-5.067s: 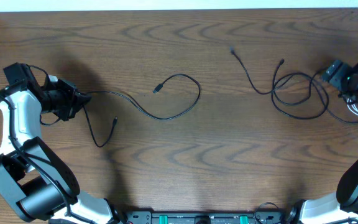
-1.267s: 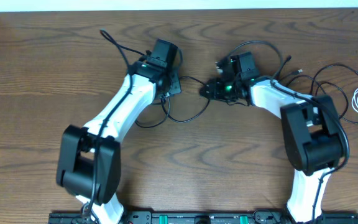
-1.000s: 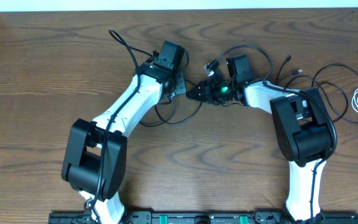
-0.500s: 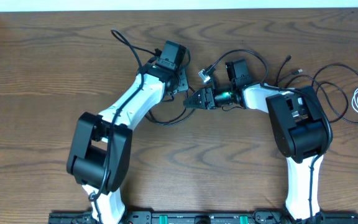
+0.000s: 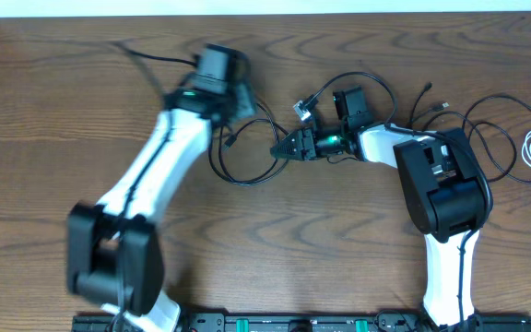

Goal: Untangle cables

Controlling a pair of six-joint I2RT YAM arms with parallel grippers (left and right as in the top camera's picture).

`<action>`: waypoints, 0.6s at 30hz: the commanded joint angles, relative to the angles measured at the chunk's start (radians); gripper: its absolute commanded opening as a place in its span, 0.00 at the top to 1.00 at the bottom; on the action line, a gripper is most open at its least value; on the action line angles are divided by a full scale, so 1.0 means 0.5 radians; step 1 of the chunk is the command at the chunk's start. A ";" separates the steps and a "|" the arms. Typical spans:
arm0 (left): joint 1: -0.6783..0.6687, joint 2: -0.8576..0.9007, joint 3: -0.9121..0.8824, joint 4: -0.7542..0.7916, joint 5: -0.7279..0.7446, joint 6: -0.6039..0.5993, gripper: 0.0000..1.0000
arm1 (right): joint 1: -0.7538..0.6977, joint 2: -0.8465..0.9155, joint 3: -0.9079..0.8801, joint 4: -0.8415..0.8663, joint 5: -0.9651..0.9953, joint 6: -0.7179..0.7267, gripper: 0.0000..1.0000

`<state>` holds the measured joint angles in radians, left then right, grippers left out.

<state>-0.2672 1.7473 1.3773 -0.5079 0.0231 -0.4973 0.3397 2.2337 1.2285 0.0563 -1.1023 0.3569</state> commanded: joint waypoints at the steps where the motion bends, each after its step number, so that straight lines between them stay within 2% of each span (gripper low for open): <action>1: 0.167 -0.160 0.048 -0.094 -0.024 0.002 0.35 | 0.049 0.059 -0.032 0.072 0.578 0.153 0.30; 4: 0.269 -0.185 0.047 -0.221 -0.024 -0.005 0.35 | 0.101 0.059 -0.032 0.193 0.859 0.243 0.26; 6: 0.315 -0.175 0.040 -0.315 -0.024 -0.004 0.40 | 0.151 0.059 -0.032 0.245 1.048 0.269 0.25; 8: 0.340 -0.160 0.027 -0.400 -0.024 -0.003 0.44 | 0.212 0.059 -0.032 0.270 1.217 0.273 0.27; 10: 0.346 -0.146 0.003 -0.458 -0.025 -0.002 0.47 | 0.269 0.059 -0.032 0.275 1.383 0.272 0.32; 15: 0.341 -0.135 -0.069 -0.480 -0.024 -0.003 0.51 | 0.385 0.059 -0.032 0.277 1.762 0.272 0.57; 18: 0.341 -0.135 -0.077 -0.481 -0.024 -0.003 0.51 | 0.408 0.059 -0.032 0.281 1.864 0.272 0.86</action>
<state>-0.0982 1.6665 1.3510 -0.7448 0.0196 -0.4976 0.5331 2.2059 1.2526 0.2359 -0.3775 0.4751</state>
